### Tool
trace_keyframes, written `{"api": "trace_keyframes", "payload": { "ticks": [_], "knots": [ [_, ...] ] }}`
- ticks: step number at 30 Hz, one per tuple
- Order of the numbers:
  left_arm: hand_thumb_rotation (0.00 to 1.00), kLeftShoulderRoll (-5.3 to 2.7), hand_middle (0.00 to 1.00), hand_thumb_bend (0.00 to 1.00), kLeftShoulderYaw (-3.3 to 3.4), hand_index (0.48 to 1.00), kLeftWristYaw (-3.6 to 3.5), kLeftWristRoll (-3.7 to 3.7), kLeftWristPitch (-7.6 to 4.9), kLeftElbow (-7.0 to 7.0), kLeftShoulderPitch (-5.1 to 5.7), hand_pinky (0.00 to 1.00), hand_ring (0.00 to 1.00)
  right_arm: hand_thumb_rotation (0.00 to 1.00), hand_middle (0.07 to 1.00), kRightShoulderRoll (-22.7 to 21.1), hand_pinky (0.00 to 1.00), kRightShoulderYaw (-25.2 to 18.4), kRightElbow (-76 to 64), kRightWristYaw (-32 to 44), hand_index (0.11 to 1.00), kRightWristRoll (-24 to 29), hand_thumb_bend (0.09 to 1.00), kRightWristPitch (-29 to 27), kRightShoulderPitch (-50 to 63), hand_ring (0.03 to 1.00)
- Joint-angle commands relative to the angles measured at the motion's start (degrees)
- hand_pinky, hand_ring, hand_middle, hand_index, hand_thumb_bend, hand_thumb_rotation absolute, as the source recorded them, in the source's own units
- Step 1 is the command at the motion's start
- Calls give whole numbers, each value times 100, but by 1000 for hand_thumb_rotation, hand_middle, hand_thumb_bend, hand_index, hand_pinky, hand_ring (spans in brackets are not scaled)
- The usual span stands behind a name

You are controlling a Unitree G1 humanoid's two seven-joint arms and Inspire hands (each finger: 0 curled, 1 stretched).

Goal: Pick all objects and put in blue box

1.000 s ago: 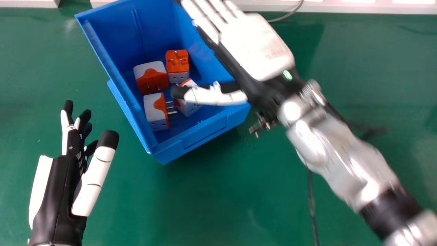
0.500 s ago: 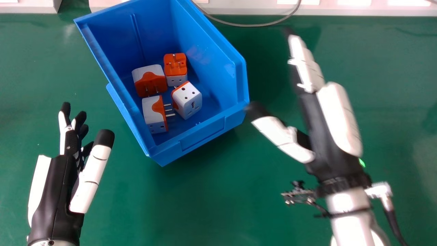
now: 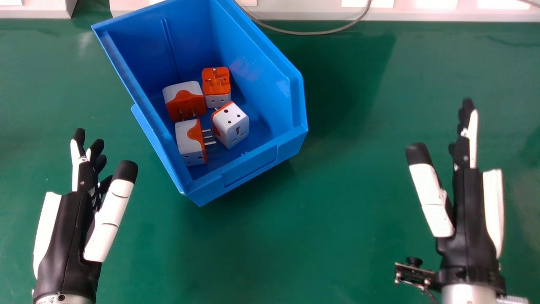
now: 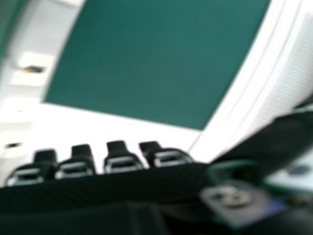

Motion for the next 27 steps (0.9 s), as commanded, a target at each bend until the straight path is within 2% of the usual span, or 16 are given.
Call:
{"api": "trace_keyframes", "payload": {
  "ticks": [1, 7, 9, 10, 12, 20, 24, 27],
  "knots": [
    [923, 48, 1000, 767, 42, 969, 27, -45, -175, 14, -31, 930, 990, 1000, 1000, -50, 990, -99, -146, 185, 1000, 203, 571, -200, 44, 1000],
    [923, 62, 1000, 766, 33, 969, 97, 98, -379, 187, -23, 931, 991, 1000, 1000, -210, 995, -319, -199, 635, 1000, 614, 569, -381, 305, 1000],
    [920, 69, 1000, 749, 43, 971, 125, 132, -449, 223, -16, 934, 993, 1000, 1000, -263, 999, -405, -282, 838, 1000, 790, 481, -355, 400, 1000],
    [920, 75, 1000, 749, 55, 971, 136, 131, -474, 244, -14, 934, 993, 1000, 1000, -291, 999, -446, -335, 940, 1000, 869, 481, -328, 444, 1000],
    [913, 67, 1000, 740, 65, 970, 150, 109, -525, 275, 0, 934, 993, 1000, 1000, -359, 1000, -537, -434, 1126, 1000, 992, 389, -226, 515, 1000],
    [896, 2, 997, 725, 42, 960, 195, 58, -687, 366, 21, 917, 985, 1000, 1000, -681, 1000, -712, -818, 1606, 1000, 749, 407, -24, 839, 1000],
    [889, 1, 993, 724, 61, 955, 201, 33, -671, 341, 48, 909, 981, 1000, 1000, -842, 1000, -799, -946, 1788, 1000, 667, 419, 89, 939, 1000],
    [884, 25, 990, 724, 87, 952, 216, 37, -621, 356, 21, 902, 978, 1000, 1000, -917, 1000, -889, -1098, 1927, 1000, 676, 432, 237, 985, 1000]
  ]
}}
